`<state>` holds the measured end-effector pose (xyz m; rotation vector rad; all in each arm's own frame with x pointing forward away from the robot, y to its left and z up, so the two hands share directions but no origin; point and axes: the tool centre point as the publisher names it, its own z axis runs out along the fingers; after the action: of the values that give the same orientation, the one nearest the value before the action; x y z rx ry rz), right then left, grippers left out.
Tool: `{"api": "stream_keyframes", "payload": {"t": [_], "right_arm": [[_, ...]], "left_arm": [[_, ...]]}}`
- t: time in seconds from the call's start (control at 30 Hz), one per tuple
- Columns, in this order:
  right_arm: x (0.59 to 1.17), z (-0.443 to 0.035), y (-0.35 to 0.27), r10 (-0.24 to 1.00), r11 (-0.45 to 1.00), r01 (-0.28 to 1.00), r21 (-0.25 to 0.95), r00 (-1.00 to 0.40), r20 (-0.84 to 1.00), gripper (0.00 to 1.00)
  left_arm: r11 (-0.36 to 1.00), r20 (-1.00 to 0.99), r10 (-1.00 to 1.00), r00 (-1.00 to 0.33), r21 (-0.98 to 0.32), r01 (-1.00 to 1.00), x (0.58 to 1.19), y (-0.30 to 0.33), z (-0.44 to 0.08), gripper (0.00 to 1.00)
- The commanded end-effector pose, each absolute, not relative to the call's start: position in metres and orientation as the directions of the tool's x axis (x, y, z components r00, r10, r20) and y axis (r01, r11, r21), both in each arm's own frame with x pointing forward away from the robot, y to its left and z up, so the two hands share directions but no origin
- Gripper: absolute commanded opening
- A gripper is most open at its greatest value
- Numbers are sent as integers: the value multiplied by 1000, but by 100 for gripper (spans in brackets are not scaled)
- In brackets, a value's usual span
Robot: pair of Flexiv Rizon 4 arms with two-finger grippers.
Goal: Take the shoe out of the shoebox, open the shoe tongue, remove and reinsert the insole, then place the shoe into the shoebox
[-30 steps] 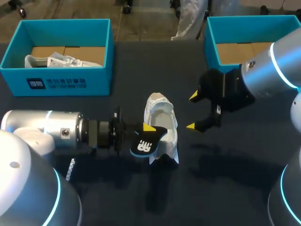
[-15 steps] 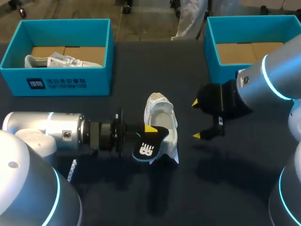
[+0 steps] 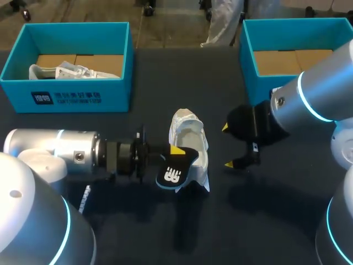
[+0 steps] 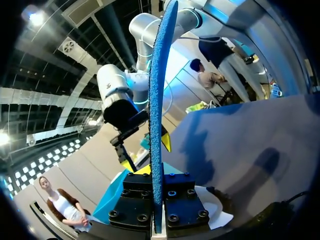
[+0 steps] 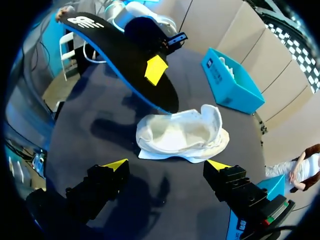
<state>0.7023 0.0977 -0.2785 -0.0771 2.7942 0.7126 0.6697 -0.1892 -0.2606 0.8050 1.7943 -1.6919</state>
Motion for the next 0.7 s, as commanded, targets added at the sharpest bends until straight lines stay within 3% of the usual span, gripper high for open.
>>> {"api": "stream_keyframes", "payload": {"t": [0.03, 0.7], "right_arm": [[716, -297, 110, -10, 875, -134, 466, -966, -259, 100], [737, -324, 123, -56, 874, -170, 456, -966, -252, 100]], "left_arm": [[29, -736, 63, -674, -673, 739, 674, -196, -263, 0], [12, -742, 71, -667, -668, 744, 691, -203, -278, 0]]}}
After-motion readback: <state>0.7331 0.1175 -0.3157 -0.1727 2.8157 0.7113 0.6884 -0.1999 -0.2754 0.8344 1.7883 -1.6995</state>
